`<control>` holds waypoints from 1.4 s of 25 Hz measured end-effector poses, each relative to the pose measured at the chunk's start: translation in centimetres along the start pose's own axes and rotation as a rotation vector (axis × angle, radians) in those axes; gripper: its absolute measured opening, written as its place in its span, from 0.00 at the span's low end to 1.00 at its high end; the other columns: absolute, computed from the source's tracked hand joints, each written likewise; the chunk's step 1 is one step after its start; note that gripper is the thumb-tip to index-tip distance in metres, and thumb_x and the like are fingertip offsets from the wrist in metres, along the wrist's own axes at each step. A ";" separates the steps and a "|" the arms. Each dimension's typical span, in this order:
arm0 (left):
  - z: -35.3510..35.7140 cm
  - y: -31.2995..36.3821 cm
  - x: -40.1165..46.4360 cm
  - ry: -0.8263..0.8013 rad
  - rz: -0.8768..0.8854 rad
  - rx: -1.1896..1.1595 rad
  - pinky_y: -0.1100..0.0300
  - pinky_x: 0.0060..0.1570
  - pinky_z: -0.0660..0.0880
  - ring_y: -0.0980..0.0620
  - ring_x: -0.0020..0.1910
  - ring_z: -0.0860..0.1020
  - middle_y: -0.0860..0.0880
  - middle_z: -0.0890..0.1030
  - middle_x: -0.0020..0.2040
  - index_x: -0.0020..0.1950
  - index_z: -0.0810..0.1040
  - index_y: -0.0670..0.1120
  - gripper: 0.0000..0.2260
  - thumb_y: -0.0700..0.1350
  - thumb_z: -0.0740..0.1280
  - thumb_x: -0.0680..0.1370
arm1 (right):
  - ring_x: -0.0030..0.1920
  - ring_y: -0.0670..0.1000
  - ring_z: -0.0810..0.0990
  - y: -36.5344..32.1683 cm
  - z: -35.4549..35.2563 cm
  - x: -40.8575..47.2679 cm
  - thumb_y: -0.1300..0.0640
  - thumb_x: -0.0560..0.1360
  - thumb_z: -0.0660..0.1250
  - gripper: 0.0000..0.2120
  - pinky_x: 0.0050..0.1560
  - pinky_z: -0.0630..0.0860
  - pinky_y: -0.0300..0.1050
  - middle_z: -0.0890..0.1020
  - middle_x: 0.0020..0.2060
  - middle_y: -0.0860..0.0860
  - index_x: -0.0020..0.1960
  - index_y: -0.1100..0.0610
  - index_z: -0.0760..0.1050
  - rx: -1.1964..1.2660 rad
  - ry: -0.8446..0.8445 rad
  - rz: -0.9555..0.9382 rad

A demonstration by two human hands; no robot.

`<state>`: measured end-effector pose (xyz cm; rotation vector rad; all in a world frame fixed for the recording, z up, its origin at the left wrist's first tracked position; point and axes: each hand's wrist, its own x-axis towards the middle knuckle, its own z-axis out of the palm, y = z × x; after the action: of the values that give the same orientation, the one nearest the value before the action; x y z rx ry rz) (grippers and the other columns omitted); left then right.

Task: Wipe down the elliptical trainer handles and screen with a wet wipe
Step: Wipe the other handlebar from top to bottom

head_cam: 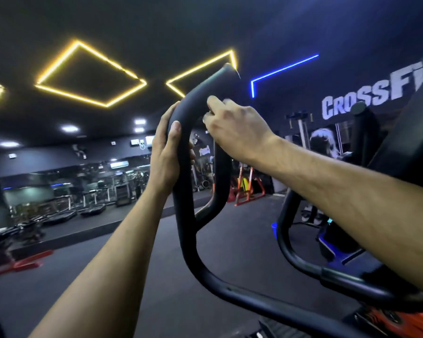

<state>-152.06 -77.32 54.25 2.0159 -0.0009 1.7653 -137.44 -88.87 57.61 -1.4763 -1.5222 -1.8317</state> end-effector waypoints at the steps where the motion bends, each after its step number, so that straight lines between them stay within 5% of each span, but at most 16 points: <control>1: 0.1 0.3 -0.1 -0.006 0.002 -0.001 0.51 0.33 0.75 0.45 0.33 0.74 0.42 0.76 0.41 0.79 0.67 0.47 0.21 0.51 0.58 0.87 | 0.39 0.52 0.80 -0.7 0.0 -0.3 0.66 0.70 0.72 0.08 0.28 0.62 0.43 0.78 0.48 0.54 0.46 0.56 0.81 0.012 -0.029 -0.002; 5: 0.5 0.9 -0.4 0.056 -0.001 0.048 0.60 0.35 0.76 0.56 0.35 0.76 0.54 0.80 0.43 0.78 0.68 0.42 0.17 0.43 0.55 0.89 | 0.51 0.60 0.82 -3.5 -0.5 -0.9 0.67 0.78 0.63 0.13 0.36 0.69 0.51 0.76 0.58 0.60 0.61 0.60 0.77 0.061 -0.249 -0.116; 10: 0.3 0.2 -0.1 0.024 -0.029 -0.018 0.44 0.34 0.73 0.42 0.34 0.73 0.42 0.77 0.41 0.77 0.69 0.47 0.19 0.50 0.57 0.88 | 0.46 0.57 0.82 -0.9 -1.0 0.5 0.67 0.76 0.68 0.09 0.34 0.67 0.47 0.78 0.51 0.57 0.54 0.59 0.78 -0.036 -0.193 -0.131; 15: 0.5 0.2 -0.3 0.048 -0.019 -0.006 0.52 0.33 0.75 0.44 0.35 0.74 0.45 0.78 0.42 0.77 0.68 0.45 0.18 0.48 0.56 0.89 | 0.43 0.59 0.84 -1.9 -0.8 -0.5 0.68 0.78 0.63 0.10 0.32 0.69 0.48 0.76 0.56 0.61 0.58 0.62 0.77 -0.002 -0.308 -0.119; 18: 0.5 0.2 -0.2 0.060 -0.012 0.008 0.56 0.36 0.76 0.51 0.36 0.76 0.50 0.79 0.43 0.77 0.69 0.43 0.17 0.45 0.56 0.89 | 0.44 0.58 0.84 -3.1 -0.2 -1.1 0.67 0.80 0.62 0.11 0.32 0.67 0.48 0.77 0.58 0.60 0.60 0.61 0.76 -0.019 -0.344 -0.268; 24: 0.5 -0.3 -0.1 0.033 -0.048 -0.052 0.52 0.33 0.74 0.45 0.32 0.74 0.44 0.75 0.37 0.78 0.67 0.47 0.20 0.52 0.57 0.87 | 0.30 0.53 0.76 2.2 -0.3 1.1 0.67 0.75 0.61 0.09 0.26 0.52 0.41 0.75 0.41 0.55 0.39 0.58 0.75 -0.071 -0.008 -0.227; 26: 0.4 -0.4 0.0 0.031 -0.045 -0.054 0.52 0.33 0.74 0.45 0.32 0.74 0.43 0.75 0.37 0.78 0.67 0.47 0.20 0.52 0.57 0.87 | 0.30 0.54 0.77 2.1 0.3 0.8 0.68 0.76 0.60 0.09 0.26 0.49 0.41 0.75 0.42 0.55 0.40 0.59 0.75 -0.056 -0.026 -0.210; 31: 0.5 -0.5 -0.1 0.047 -0.032 -0.055 0.47 0.32 0.72 0.44 0.31 0.72 0.43 0.74 0.35 0.77 0.69 0.46 0.18 0.50 0.57 0.88 | 0.38 0.56 0.83 -0.6 1.0 -1.0 0.70 0.74 0.65 0.08 0.29 0.65 0.45 0.77 0.50 0.58 0.50 0.60 0.78 0.083 -0.135 -0.183; 35: 0.5 -0.5 0.0 0.052 -0.011 -0.039 0.47 0.34 0.73 0.42 0.34 0.74 0.42 0.75 0.40 0.77 0.70 0.47 0.18 0.51 0.57 0.88 | 0.40 0.55 0.83 -0.8 1.3 -1.8 0.67 0.78 0.63 0.10 0.30 0.65 0.44 0.77 0.52 0.56 0.57 0.60 0.77 0.112 -0.129 -0.216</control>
<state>-151.43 -77.05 54.05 1.9385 -0.0086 1.7968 -136.67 -88.04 55.58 -1.4505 -1.8795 -1.7616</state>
